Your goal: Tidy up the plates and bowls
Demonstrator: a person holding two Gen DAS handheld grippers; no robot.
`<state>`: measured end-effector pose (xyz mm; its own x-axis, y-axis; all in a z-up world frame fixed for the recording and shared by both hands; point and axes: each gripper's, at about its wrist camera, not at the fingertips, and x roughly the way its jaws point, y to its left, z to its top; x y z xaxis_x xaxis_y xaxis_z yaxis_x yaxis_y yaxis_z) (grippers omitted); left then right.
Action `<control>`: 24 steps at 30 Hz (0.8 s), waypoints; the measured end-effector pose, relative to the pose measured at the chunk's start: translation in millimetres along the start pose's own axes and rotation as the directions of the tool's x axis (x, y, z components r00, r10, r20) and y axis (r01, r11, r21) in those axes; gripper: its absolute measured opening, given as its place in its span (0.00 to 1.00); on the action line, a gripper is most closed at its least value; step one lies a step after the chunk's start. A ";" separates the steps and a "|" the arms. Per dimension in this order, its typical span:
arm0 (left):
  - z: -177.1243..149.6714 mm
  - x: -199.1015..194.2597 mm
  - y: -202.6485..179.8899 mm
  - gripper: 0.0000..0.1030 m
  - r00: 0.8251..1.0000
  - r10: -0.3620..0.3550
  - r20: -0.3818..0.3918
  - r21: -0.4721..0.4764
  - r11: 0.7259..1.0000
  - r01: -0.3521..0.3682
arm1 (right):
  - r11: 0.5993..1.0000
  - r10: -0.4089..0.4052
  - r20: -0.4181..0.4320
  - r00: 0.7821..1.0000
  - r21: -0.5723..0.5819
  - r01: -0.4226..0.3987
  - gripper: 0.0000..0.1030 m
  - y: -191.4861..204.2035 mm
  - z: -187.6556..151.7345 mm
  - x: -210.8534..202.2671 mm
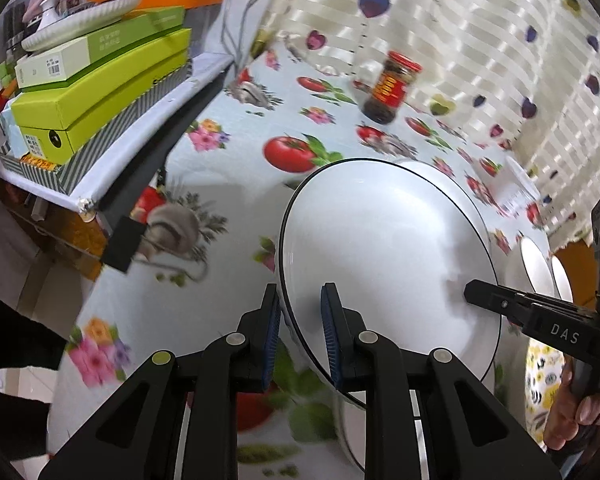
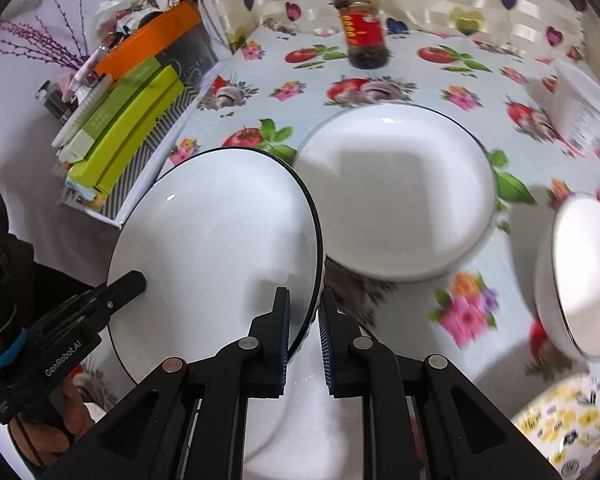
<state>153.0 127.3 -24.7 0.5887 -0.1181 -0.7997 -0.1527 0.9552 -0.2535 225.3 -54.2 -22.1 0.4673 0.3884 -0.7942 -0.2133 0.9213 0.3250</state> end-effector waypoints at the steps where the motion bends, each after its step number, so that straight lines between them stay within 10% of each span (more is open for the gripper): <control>1: -5.6 -2.3 -4.9 0.21 1.000 -0.003 -0.004 0.007 1.000 0.003 | 1.000 -0.001 0.002 1.000 0.008 0.001 0.14 -4.4 -6.1 -4.4; 24: -71.0 -12.0 -36.6 0.21 0.999 0.021 -0.047 0.033 0.999 -0.019 | 0.998 -0.018 -0.016 1.000 0.052 0.019 0.14 -34.4 -80.9 -24.2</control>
<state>95.2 74.5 -44.4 0.5473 -0.1108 -0.8296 -0.1380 0.9657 -0.2199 152.0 -96.7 -55.6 0.4572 0.3710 -0.8083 -0.1593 0.9283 0.3359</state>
